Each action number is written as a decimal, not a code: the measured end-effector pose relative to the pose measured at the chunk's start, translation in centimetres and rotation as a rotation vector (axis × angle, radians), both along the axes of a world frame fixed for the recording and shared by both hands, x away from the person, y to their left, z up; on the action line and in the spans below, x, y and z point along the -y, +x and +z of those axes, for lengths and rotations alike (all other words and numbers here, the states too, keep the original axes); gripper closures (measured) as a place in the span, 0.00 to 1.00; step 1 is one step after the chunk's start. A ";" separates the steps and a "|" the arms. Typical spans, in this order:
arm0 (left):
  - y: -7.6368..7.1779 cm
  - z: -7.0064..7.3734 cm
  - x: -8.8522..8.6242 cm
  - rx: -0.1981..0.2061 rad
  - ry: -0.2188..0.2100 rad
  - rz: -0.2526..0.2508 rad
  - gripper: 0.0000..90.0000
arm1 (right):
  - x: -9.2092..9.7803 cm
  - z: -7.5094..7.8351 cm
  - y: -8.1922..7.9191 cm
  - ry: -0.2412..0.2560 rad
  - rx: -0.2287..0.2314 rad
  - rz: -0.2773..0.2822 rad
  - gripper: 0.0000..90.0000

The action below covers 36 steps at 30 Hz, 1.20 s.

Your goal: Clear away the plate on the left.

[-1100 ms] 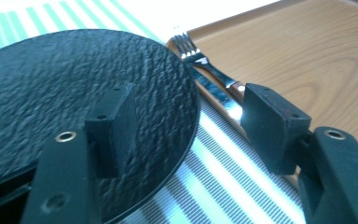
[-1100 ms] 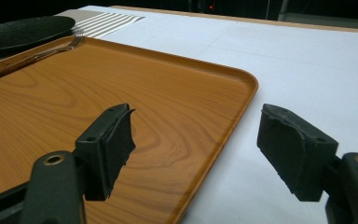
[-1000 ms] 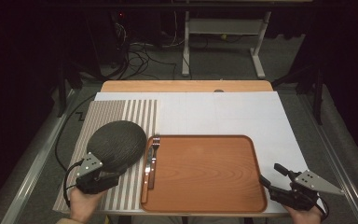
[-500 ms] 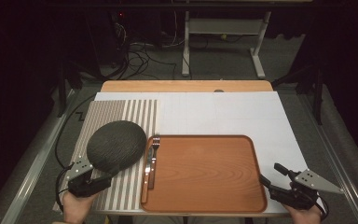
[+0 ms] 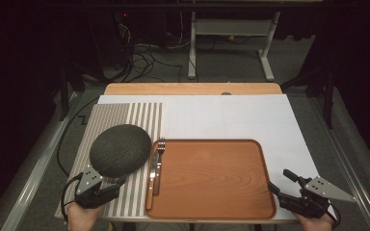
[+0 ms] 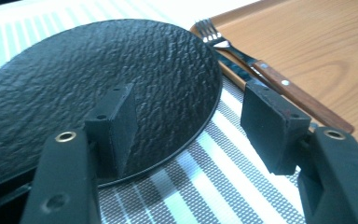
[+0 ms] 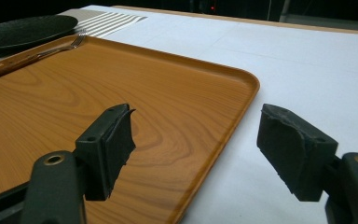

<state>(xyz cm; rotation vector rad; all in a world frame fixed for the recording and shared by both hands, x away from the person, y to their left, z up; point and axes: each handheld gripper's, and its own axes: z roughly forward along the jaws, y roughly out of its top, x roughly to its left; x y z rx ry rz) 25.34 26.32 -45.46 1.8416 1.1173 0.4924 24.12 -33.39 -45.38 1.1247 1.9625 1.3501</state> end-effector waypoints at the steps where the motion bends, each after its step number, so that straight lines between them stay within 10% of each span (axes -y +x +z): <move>1: -0.1 0.0 0.1 0.005 0.007 -0.003 0.37 | 0.0 0.0 0.0 -0.003 0.002 0.002 0.30; 15: -1.0 0.2 1.3 0.052 0.125 0.008 0.38 | -0.1 0.1 -0.4 -0.010 0.012 0.016 0.30; 36: 0.2 -0.8 2.7 0.029 0.474 -0.078 0.38 | -0.1 0.1 -0.4 -0.012 0.005 0.004 0.30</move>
